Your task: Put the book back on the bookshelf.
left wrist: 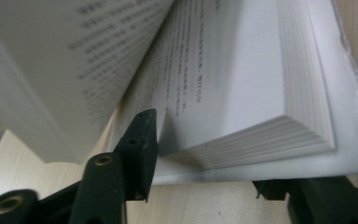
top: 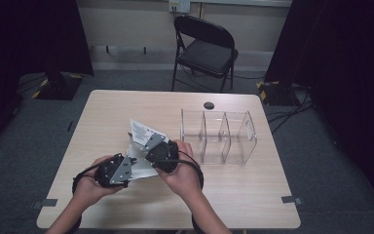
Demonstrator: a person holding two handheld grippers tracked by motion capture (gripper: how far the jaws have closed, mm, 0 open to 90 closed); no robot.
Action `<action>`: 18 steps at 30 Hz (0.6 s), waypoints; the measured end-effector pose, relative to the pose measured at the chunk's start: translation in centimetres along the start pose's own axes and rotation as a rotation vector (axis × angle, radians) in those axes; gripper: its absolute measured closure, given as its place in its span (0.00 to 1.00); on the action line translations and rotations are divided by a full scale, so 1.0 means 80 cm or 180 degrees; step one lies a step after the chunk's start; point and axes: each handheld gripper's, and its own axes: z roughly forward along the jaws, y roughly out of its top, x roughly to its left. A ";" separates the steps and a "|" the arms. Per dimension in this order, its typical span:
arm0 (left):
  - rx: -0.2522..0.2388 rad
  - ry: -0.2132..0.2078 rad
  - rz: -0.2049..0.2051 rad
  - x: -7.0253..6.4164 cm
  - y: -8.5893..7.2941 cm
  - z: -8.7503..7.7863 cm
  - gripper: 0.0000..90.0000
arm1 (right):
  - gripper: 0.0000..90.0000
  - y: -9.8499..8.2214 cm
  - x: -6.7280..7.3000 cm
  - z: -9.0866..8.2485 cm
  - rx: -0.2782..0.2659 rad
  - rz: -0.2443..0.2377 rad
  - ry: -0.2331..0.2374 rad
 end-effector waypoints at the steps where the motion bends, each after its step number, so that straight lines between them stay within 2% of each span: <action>1: -0.0009 0.0012 -0.0047 0.001 0.002 -0.002 0.57 | 0.68 0.000 0.000 0.000 0.0012 -0.0025 0.0006; 3: 0.0029 0.0002 -0.0079 0.005 0.006 -0.006 0.60 | 0.67 0.001 0.001 0.000 -0.0009 -0.0067 0.0022; 4: 0.0071 -0.0020 -0.0026 0.007 0.009 -0.008 0.60 | 0.66 0.001 0.001 -0.001 -0.0004 -0.0084 0.0028; 5: 0.0062 -0.0027 -0.0121 0.006 0.011 -0.009 0.61 | 0.66 0.002 0.001 -0.001 -0.0003 -0.0091 0.0051; 7: 0.0140 -0.0095 -0.0085 0.011 0.014 -0.014 0.62 | 0.64 0.001 -0.001 -0.002 -0.0094 -0.0136 0.0095; 8: 0.0051 -0.0088 -0.0128 0.012 0.015 -0.013 0.63 | 0.61 0.000 -0.002 -0.002 -0.0133 -0.0121 0.0137; 9: 0.0051 -0.0088 -0.0128 0.012 0.015 -0.013 0.64 | 0.61 0.000 -0.002 -0.002 -0.0133 -0.0121 0.0137; 10: 0.0171 -0.0097 -0.0111 0.015 0.017 -0.017 0.64 | 0.58 0.000 -0.003 -0.002 -0.0147 -0.0123 0.0181; 11: 0.0108 -0.0108 -0.0193 0.012 0.017 -0.015 0.65 | 0.56 0.000 -0.001 -0.002 -0.0182 -0.0168 0.0199; 12: 0.0140 -0.0171 -0.0141 0.014 0.018 -0.017 0.65 | 0.56 -0.001 -0.001 -0.003 -0.0182 -0.0139 0.0202; 13: 0.0176 -0.0173 -0.0125 0.016 0.017 -0.019 0.65 | 0.53 -0.002 -0.003 -0.004 -0.0210 -0.0092 0.0242; 15: 0.0137 -0.0176 -0.0160 0.016 0.017 -0.022 0.66 | 0.46 -0.005 -0.008 -0.007 -0.0290 -0.0010 0.0253; 17: 0.0176 -0.0174 -0.0153 0.018 0.017 -0.025 0.67 | 0.39 -0.008 -0.015 -0.013 -0.0341 0.0184 0.0374; 18: 0.0110 -0.0188 -0.0200 0.017 0.016 -0.024 0.68 | 0.39 -0.010 -0.020 -0.018 -0.0365 0.0268 0.0372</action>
